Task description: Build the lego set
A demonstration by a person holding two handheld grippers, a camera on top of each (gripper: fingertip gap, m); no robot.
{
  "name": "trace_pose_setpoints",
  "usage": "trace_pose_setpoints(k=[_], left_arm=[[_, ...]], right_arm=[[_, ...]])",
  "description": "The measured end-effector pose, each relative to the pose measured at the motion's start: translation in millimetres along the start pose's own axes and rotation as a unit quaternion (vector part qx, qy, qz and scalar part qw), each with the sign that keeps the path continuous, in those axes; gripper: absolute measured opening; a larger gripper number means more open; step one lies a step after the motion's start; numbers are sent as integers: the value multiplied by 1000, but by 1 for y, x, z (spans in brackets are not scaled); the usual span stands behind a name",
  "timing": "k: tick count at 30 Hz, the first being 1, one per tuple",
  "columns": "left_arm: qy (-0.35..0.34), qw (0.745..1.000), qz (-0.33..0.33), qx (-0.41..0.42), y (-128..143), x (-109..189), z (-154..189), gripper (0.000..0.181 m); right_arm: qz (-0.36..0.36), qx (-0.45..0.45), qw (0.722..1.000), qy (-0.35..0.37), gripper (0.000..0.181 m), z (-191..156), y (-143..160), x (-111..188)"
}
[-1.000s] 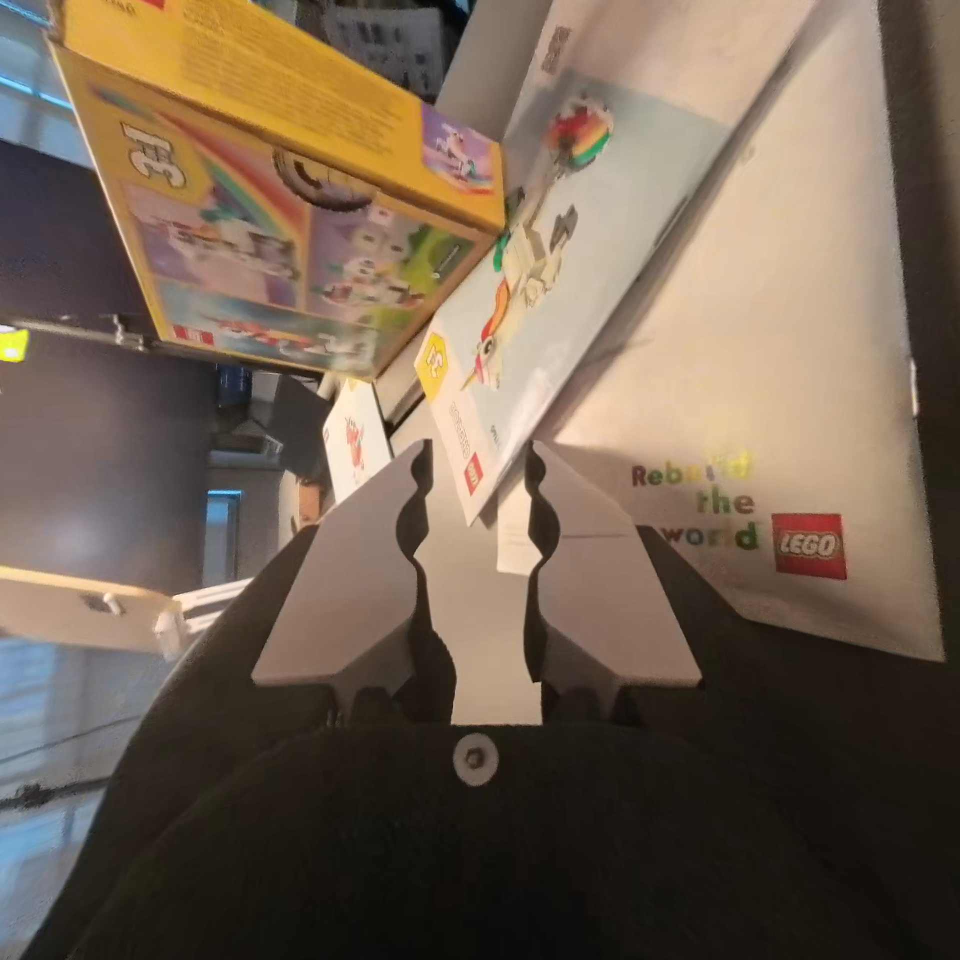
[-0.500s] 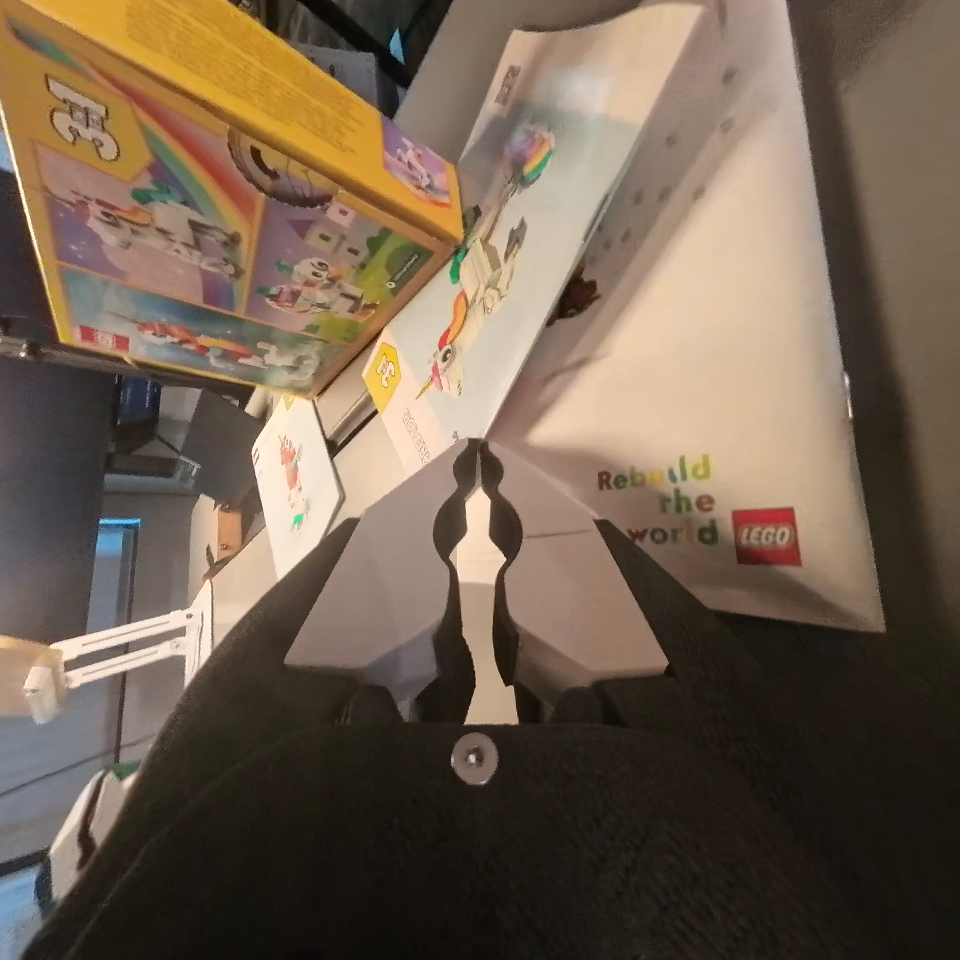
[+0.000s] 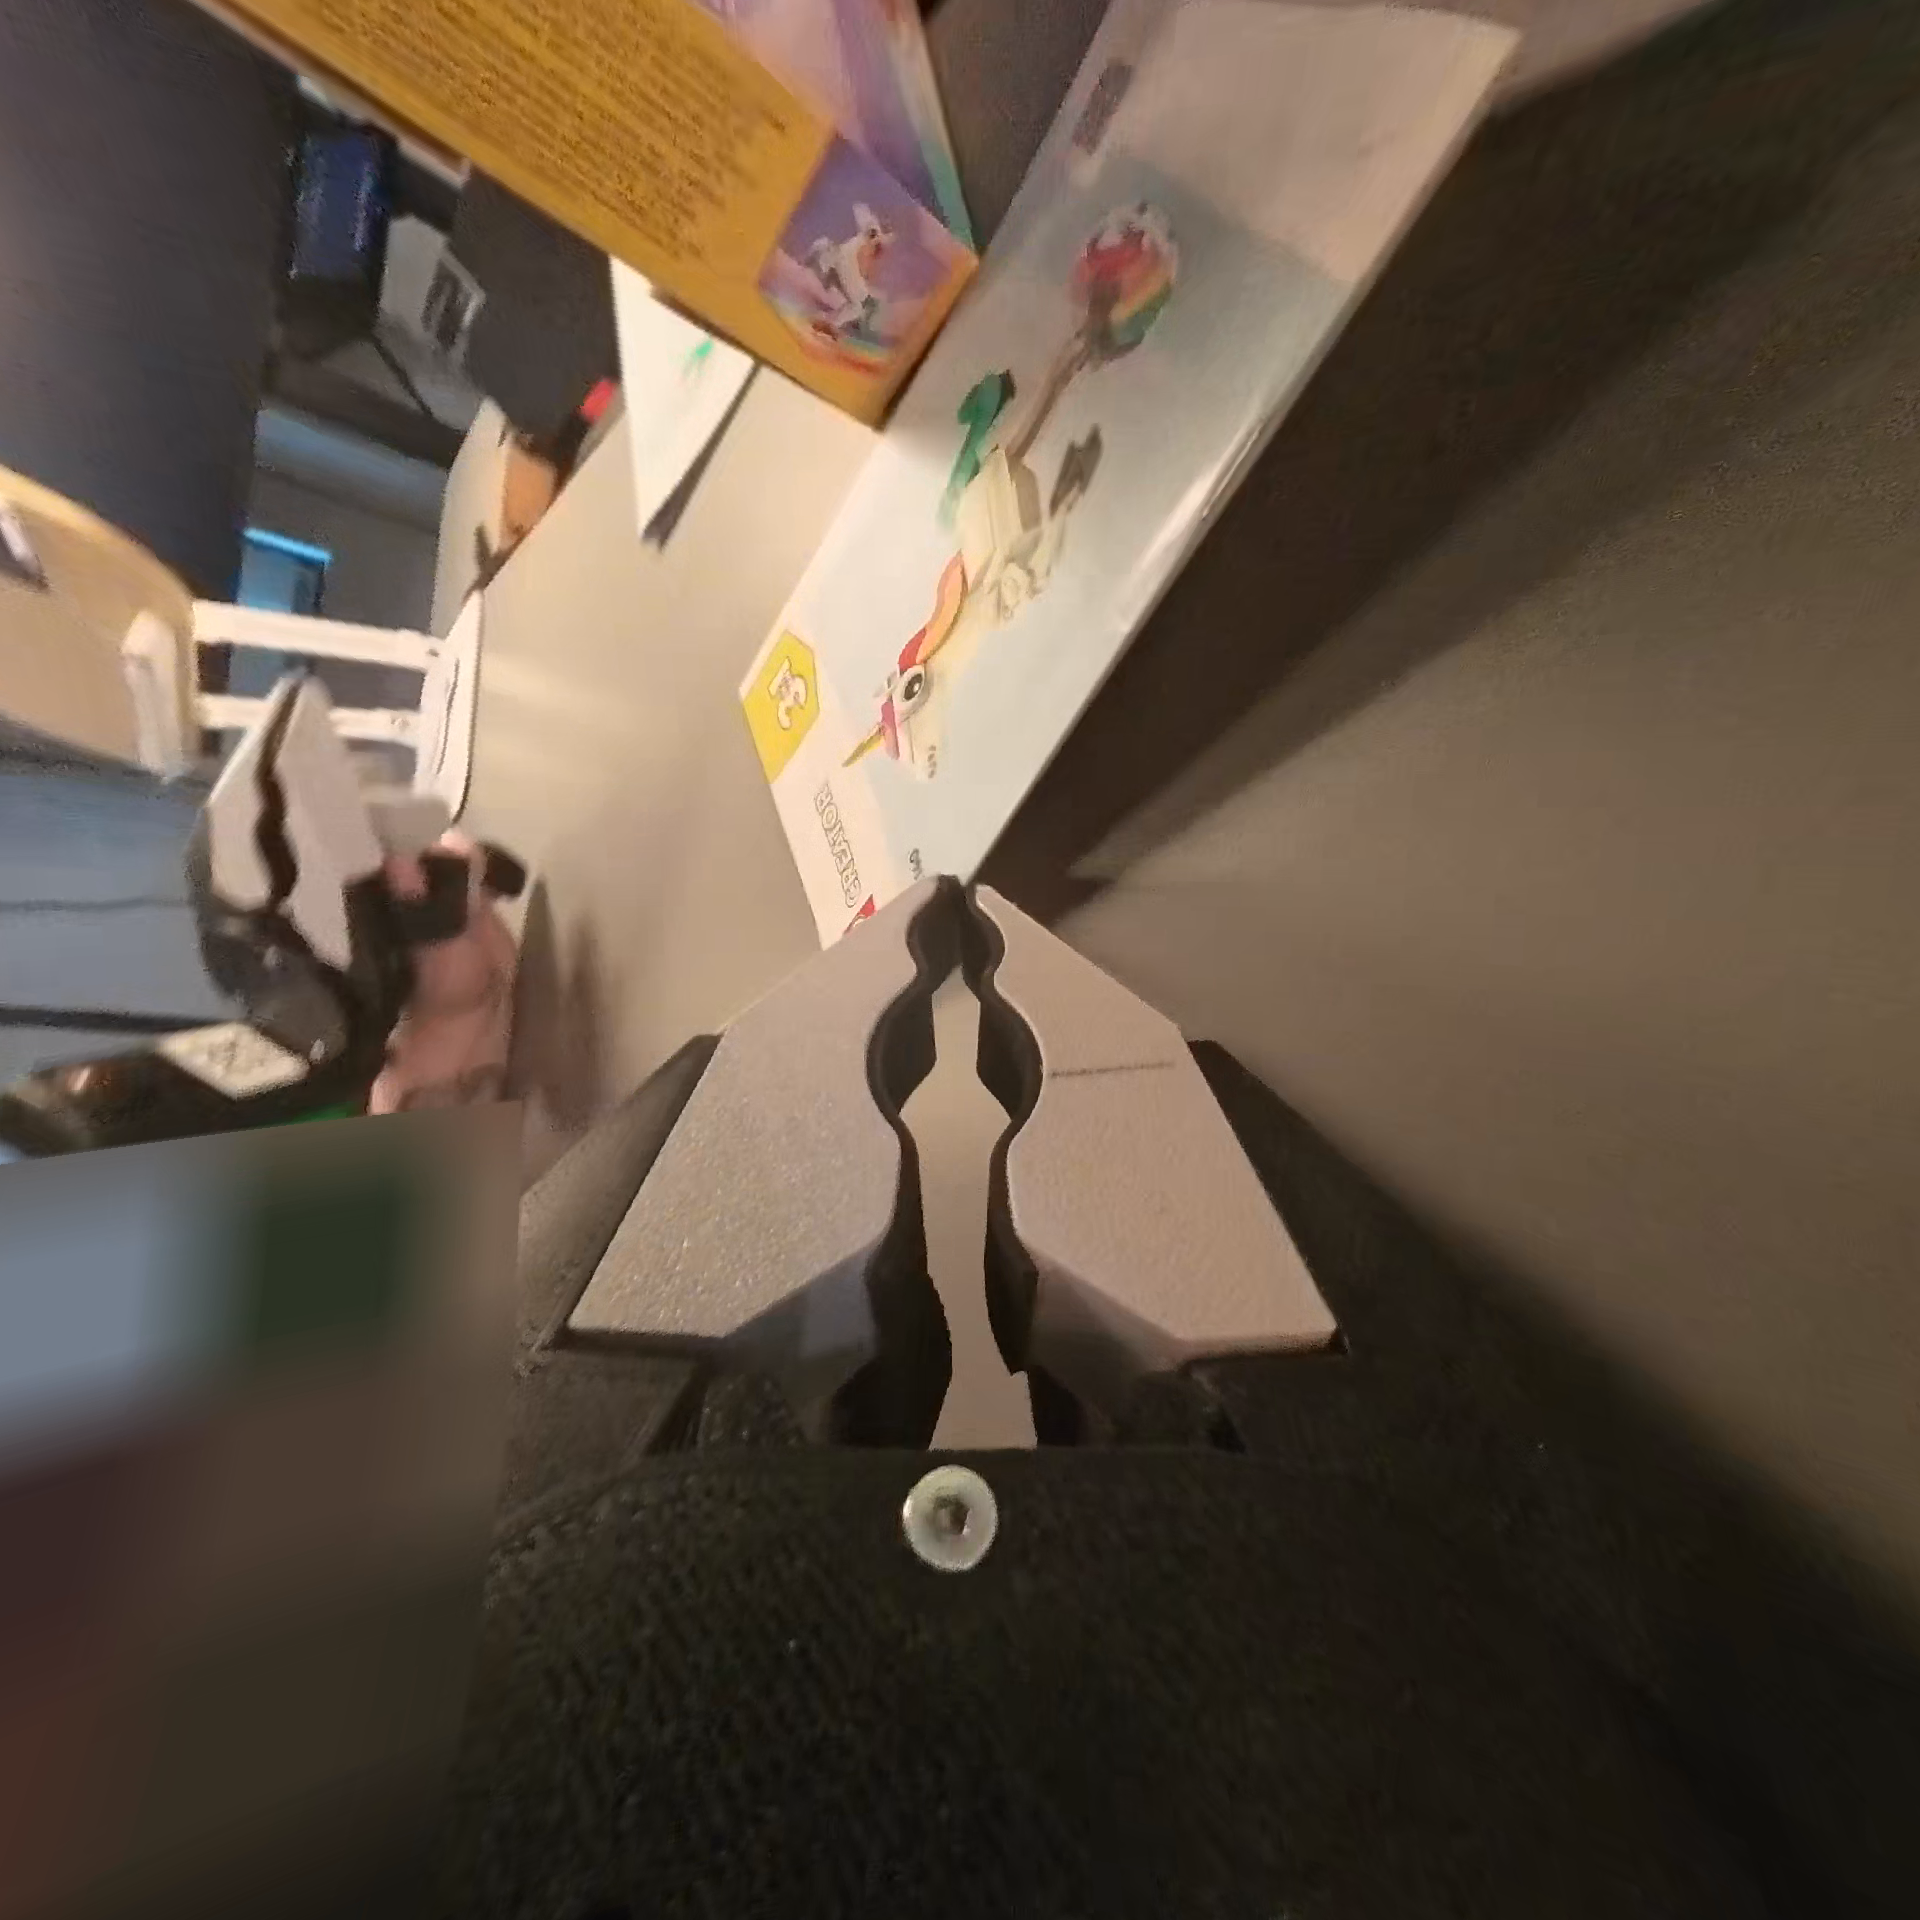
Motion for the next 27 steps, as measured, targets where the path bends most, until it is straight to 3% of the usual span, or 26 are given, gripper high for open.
trace_pose_setpoints(k=[5,10,15,18,20,22,24,27], left_arm=[[-40,997,-12,67,9,2,-17,0],[-68,994,-24,77,9,16,-22,0],[-98,988,-34,118,2,47,-24,0],[-104,985,-34,133,-5,70,-21,0],[-107,984,-37,136,-9,83,-20,0],[-107,983,-45,140,-11,96,-19,0],[-105,982,-46,149,-13,107,-19,0],[-94,981,-42,167,-16,120,-18,0]], right_arm=[[-58,6,998,-37,0,-23,58,19],[-238,50,969,-47,0,-42,87,20],[-385,147,911,15,0,-63,68,-5],[-433,300,845,95,0,-85,44,-33],[-418,433,790,118,7,-107,35,-59],[-370,515,762,129,15,-131,33,-82],[-283,549,778,113,23,-158,38,-94],[-167,485,845,149,27,-178,54,-92]])
Point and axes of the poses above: each gripper's, where its closed fingertips meet, x back along the fingers, y out of its underside, z = x × y across the jaws, the point moved 9 cm from there along x, back along the fingers, and after that the axes turned 1 degree about -y, right-handed, at the moved point
